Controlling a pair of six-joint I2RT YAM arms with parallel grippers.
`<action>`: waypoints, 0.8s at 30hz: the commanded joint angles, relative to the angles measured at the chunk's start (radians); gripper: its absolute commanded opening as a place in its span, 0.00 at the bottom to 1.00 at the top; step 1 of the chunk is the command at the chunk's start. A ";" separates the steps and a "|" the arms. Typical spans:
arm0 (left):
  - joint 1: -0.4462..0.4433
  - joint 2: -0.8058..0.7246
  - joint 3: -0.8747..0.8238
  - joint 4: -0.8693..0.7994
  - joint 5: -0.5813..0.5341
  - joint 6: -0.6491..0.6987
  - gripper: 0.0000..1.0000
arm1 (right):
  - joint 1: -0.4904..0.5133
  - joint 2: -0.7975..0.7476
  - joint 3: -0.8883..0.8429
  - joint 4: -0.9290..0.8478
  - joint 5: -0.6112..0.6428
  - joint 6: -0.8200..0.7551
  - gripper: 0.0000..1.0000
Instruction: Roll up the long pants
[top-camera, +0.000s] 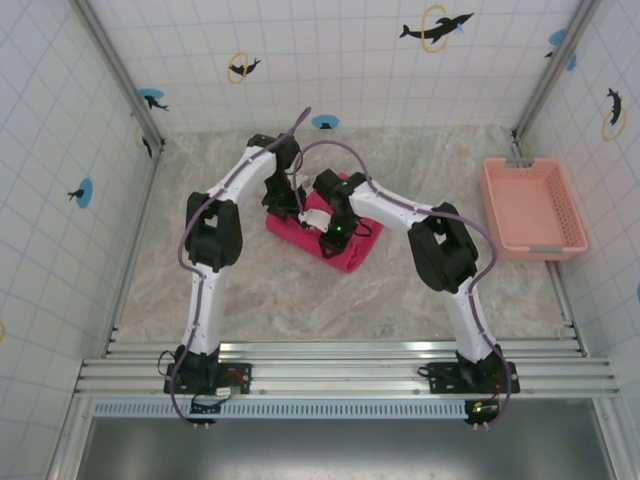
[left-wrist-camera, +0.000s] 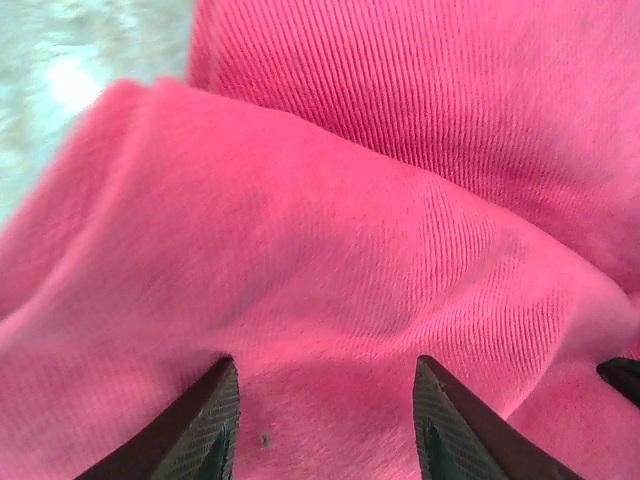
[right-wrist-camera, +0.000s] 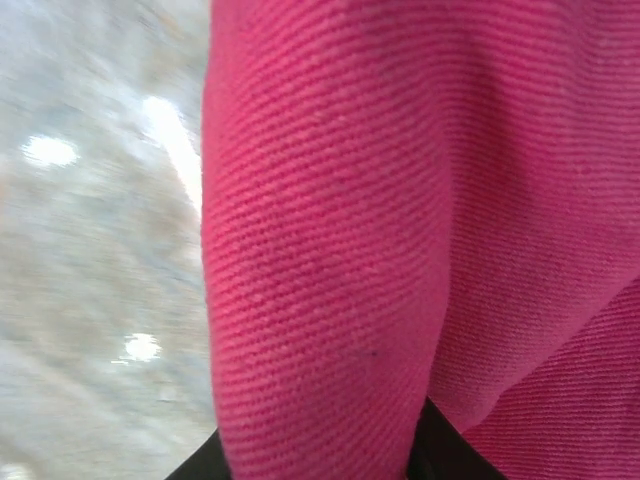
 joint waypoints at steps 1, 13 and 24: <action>0.049 -0.115 0.009 -0.041 -0.086 -0.021 0.54 | -0.007 0.045 0.015 -0.131 -0.456 0.065 0.17; 0.056 -0.245 -0.065 -0.025 -0.135 -0.050 0.59 | -0.161 0.123 -0.036 -0.125 -0.990 0.075 0.18; -0.013 -0.219 -0.068 -0.020 -0.130 -0.074 0.58 | -0.326 0.382 -0.042 -0.835 -1.096 -0.669 0.19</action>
